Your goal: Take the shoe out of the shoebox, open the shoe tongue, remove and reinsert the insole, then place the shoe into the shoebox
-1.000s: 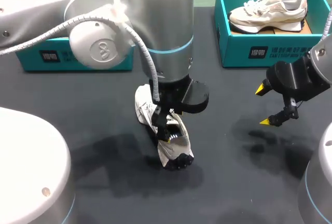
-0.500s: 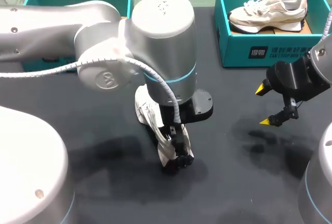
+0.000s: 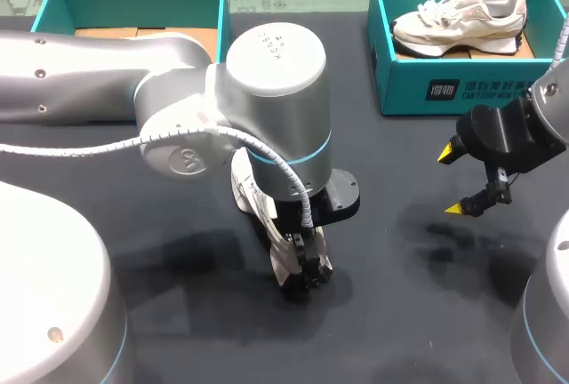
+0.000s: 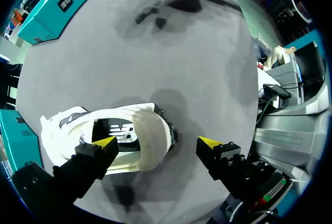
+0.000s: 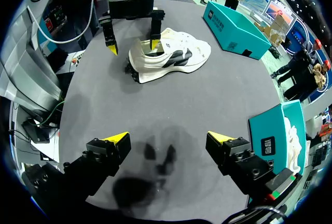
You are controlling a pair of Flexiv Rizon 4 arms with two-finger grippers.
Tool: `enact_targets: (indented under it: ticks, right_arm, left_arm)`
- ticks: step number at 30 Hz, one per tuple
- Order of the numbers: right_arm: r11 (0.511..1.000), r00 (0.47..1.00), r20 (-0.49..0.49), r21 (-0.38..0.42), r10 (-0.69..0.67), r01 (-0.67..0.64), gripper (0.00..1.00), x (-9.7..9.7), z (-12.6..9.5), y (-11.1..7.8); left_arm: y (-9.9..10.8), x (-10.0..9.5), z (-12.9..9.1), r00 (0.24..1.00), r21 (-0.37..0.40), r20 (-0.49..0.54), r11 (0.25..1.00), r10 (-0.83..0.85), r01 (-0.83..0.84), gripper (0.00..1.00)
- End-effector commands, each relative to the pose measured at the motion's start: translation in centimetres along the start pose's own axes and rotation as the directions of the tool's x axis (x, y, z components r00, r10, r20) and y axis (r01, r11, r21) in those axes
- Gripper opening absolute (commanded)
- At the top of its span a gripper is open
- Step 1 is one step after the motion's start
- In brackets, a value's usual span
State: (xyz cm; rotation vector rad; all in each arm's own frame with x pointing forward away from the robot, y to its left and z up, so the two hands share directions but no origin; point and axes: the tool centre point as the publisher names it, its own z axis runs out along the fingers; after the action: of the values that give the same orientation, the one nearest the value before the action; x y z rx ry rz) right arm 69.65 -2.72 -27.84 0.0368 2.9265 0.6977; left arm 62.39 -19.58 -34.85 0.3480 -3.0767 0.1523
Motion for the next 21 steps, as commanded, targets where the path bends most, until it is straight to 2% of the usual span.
enact_targets:
  ticks: [1,10,12,21]
  right_arm:
    - [1.000,1.000,0.003,0.002,0.000,0.000,1.00,0.2,0.0,0.0]
    - [1.000,1.000,0.003,0.002,0.000,0.000,1.00,0.2,0.0,0.0]
    - [1.000,1.000,0.003,0.002,0.000,0.000,1.00,0.2,0.0,0.0]
    - [1.000,1.000,0.003,0.002,0.000,0.000,1.00,0.2,0.0,0.0]
  left_arm:
    - [-1.5,-0.1,1.9,1.000,-0.022,-0.013,1.000,0.000,0.000,1.00]
    - [-1.5,1.0,3.2,0.999,-0.063,-0.034,0.998,-0.011,0.009,1.00]
    - [-1.3,1.2,3.4,0.999,-0.069,-0.038,0.997,-0.020,0.017,0.91]
    - [-0.5,2.0,3.8,0.998,-0.083,-0.007,0.994,-0.065,0.064,0.83]
